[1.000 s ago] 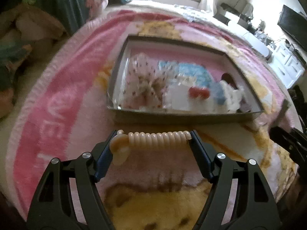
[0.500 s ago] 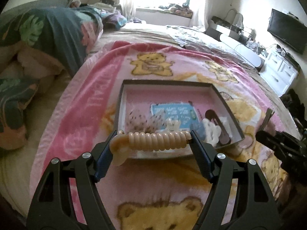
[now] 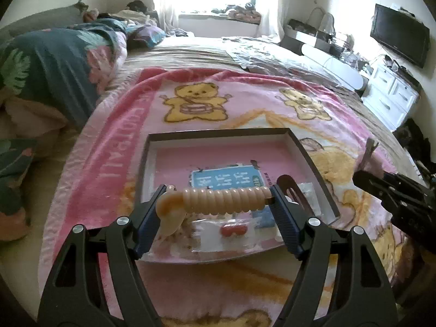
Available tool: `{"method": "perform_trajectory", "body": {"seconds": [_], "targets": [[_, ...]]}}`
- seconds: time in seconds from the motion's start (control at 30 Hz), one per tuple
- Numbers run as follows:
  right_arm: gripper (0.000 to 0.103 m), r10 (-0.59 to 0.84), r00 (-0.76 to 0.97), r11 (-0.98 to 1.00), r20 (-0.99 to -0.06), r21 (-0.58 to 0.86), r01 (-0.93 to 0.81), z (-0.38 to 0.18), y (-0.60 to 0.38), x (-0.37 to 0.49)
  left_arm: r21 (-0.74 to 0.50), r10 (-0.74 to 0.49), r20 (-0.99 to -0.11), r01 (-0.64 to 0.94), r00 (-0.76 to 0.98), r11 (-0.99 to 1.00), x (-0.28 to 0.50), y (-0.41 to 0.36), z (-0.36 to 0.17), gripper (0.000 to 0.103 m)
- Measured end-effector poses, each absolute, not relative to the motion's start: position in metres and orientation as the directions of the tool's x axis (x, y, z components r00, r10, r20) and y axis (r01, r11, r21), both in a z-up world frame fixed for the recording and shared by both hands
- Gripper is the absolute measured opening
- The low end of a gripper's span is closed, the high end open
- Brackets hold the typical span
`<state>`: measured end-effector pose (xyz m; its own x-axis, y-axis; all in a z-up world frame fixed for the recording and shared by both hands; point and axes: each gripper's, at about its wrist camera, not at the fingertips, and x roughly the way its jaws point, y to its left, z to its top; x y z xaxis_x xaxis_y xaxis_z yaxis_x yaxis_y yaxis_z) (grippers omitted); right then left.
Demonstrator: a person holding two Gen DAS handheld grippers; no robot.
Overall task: Organize jewelry
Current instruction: 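Drop the hair tie into the tray with the left tool while the right tool releases the pompom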
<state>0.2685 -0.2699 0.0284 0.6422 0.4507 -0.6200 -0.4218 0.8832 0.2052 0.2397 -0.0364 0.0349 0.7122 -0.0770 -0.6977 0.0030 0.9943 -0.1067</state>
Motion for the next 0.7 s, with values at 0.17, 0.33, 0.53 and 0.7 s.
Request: {"method": "perform_trajectory", "body": {"seconds": [0.17,0.33,0.53,0.7], "targets": [[0.038,0.444,0.624,0.887,-0.643,0.213,-0.410,0.011,-0.274,0.277,-0.101,-0.090,-0.710,0.024,0.699,0.995,0.253,-0.046,0.023,0.067],[0.038,0.427,0.611,0.894,-0.667,0.208,-0.397,-0.002,-0.277,0.282,-0.113,-0.104,-0.726,0.032,0.680,0.993,0.264,-0.054,0.008,0.067],[0.038,0.405,0.608,0.902,-0.683,0.189,-0.389,-0.011,-0.281,0.287,-0.138,-0.136,-0.757,0.046,0.639,0.989,0.276,-0.059,-0.015,0.067],[0.038,0.390,0.591,0.904,-0.706,0.171,-0.391,-0.020,-0.279,0.291,-0.149,-0.151,-0.780,0.054,0.607,0.987,0.285,-0.061,-0.030,0.067]]}}
